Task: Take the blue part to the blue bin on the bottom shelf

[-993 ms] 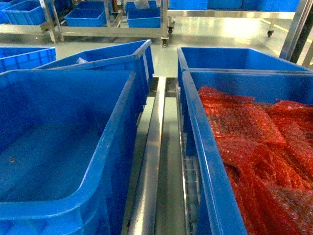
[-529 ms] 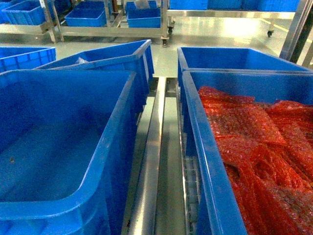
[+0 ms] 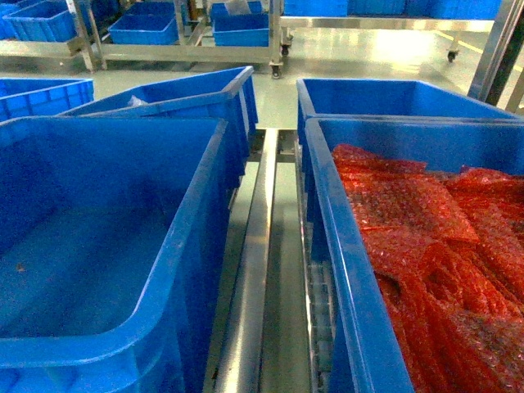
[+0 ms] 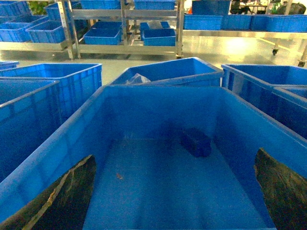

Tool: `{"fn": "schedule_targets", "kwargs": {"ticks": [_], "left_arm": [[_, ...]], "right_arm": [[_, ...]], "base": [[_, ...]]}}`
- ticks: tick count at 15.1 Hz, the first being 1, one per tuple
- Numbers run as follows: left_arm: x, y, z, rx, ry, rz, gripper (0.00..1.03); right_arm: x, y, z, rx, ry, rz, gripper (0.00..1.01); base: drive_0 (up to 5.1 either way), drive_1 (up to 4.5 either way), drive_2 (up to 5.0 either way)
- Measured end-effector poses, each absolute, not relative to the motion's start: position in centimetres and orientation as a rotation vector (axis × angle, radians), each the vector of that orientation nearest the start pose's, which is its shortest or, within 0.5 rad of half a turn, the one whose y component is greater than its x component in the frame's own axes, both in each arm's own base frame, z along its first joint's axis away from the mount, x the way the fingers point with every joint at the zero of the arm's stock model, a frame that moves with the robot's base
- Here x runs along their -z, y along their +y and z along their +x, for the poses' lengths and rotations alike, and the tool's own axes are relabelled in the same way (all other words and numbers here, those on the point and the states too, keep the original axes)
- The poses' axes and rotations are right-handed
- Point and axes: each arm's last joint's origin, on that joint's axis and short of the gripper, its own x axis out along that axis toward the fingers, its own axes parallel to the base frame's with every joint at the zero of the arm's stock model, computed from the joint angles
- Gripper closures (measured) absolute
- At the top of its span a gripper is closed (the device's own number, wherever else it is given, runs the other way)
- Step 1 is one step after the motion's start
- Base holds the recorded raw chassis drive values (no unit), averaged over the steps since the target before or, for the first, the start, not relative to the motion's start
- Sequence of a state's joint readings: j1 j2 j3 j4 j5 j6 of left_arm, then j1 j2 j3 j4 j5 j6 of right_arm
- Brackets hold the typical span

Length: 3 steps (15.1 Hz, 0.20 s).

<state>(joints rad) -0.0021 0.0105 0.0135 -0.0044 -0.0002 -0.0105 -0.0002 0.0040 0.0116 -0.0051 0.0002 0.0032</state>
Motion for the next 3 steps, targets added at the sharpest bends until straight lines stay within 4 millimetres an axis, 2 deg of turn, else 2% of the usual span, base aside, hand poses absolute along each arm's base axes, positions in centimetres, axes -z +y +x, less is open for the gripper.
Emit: {"fn": "schedule_targets", "kwargs": {"ticks": [3], "left_arm": [[-16.69, -0.02, 9.75, 0.002, 0.001, -0.01, 0.05]], "right_arm": [[-16.67, 0.0, 9.72, 0.0, -0.003, 0.003, 0.03]], "base": [[0.0, 0.0, 0.0]]}}
